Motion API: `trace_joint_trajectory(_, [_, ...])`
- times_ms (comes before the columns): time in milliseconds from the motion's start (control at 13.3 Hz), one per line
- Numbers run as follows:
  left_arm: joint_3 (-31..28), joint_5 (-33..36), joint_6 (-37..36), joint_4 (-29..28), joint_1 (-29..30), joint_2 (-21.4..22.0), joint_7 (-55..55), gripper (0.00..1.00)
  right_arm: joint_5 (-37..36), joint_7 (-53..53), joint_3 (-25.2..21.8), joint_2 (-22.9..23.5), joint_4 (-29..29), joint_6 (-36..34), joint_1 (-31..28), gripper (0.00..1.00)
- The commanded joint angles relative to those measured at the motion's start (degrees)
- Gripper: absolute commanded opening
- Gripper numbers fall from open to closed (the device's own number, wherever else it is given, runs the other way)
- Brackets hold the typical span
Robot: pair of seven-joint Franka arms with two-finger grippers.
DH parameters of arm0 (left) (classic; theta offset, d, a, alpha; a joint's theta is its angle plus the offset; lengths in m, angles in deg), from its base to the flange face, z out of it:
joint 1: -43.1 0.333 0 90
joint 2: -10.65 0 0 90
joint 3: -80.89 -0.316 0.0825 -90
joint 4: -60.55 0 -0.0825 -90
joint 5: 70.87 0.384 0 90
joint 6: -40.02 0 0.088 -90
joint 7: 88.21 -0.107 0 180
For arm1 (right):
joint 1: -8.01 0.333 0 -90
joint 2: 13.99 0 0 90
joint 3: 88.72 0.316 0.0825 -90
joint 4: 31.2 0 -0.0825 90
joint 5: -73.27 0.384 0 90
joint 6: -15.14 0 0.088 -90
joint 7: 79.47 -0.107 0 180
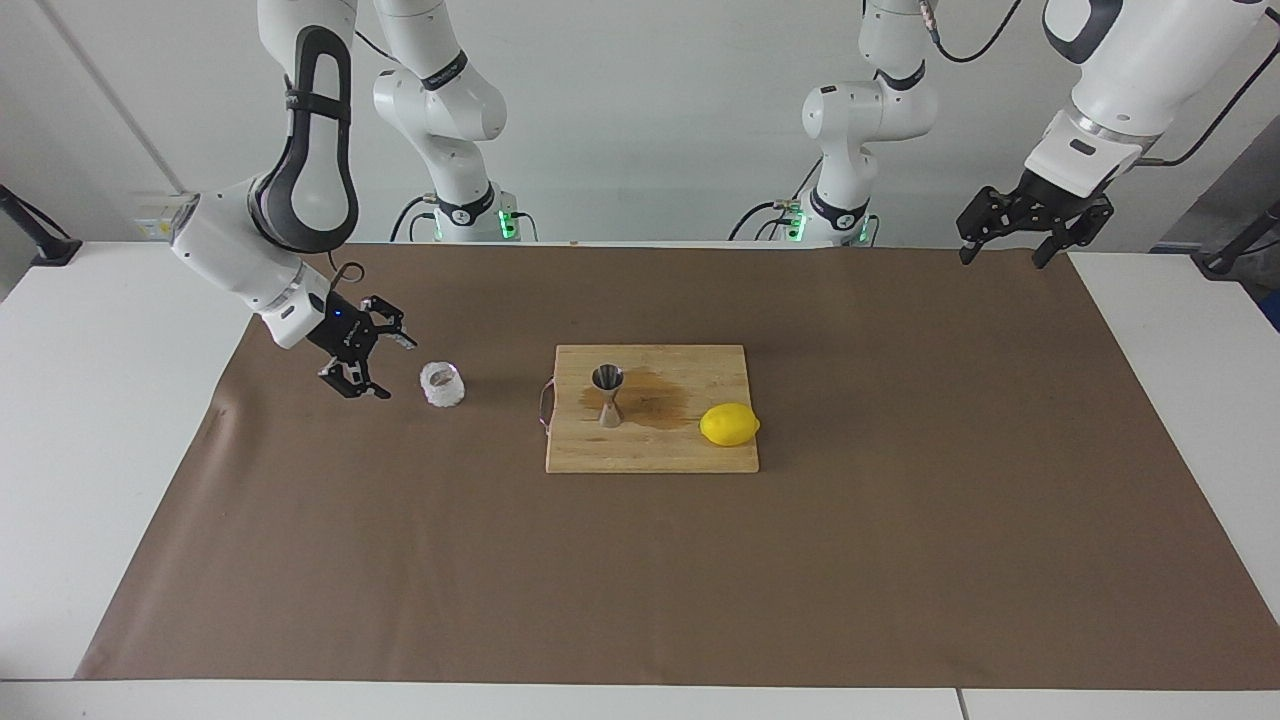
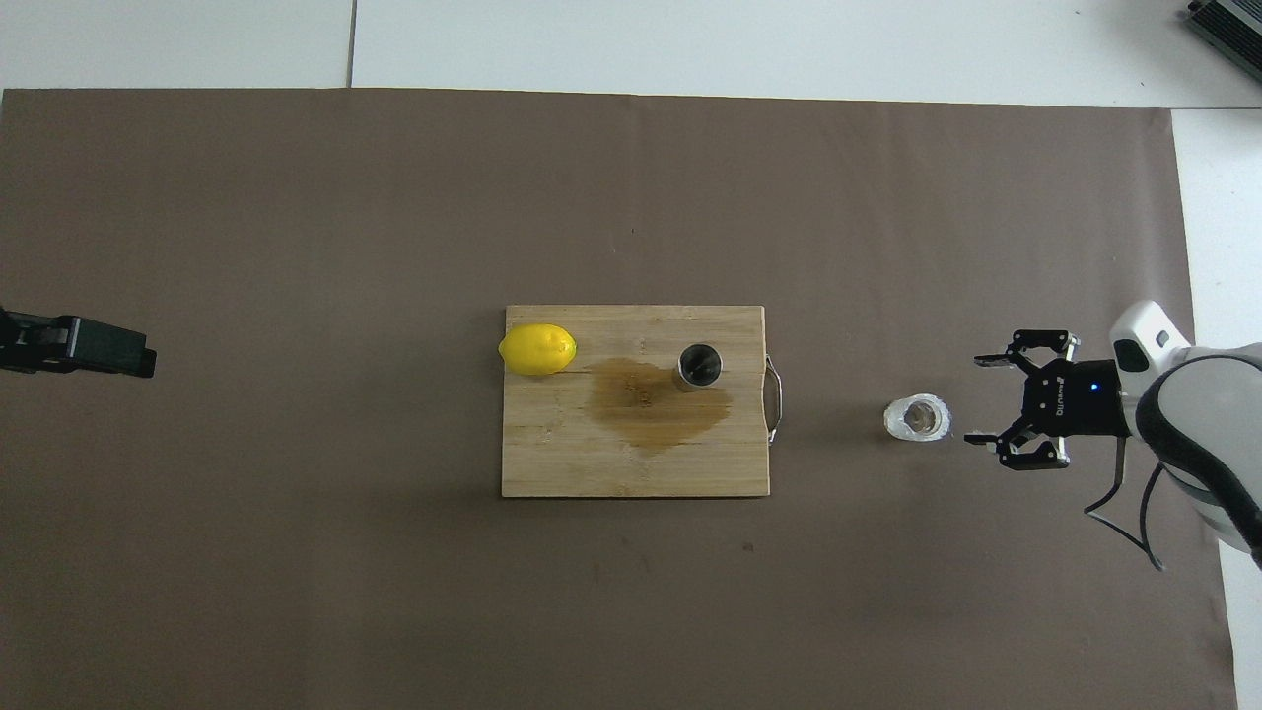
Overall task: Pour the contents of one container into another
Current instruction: 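Close the right gripper around the small white cup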
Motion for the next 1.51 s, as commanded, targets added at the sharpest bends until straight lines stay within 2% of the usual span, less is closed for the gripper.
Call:
trace_joint_trajectory(0, [-0.4, 0.8, -0.1, -1.3, -0.3, 1.4, -0.5, 1.0, 2.8, 6.7, 0.4, 0.8, 1.9, 1.5, -0.5, 1.0])
trace_joint_trajectory(452, [-0.4, 0.8, -0.1, -1.4, -0.3, 1.4, -0.5, 1.0, 5.3, 13.4, 0.4, 5.1, 1.9, 1.3, -0.5, 1.0])
trace_joint_trajectory(1282, [-0.4, 0.8, -0.1, -1.3, -0.3, 1.5, -0.5, 1.0, 8.6, 18.2, 0.9, 8.8, 1.8, 1.4, 0.5, 1.0])
trace_joint_trajectory(1357, [-0.4, 0.8, -0.1, -1.3, -0.3, 1.5, -0.5, 1.0, 8.9, 18.1, 0.9, 8.8, 1.8, 1.4, 0.8, 0.88])
trace_joint_trajectory(1433, [-0.3, 0.8, -0.1, -1.3, -0.3, 1.4, -0.5, 1.0, 9.0, 18.1, 0.9, 8.8, 1.8, 1.4, 1.2, 0.68])
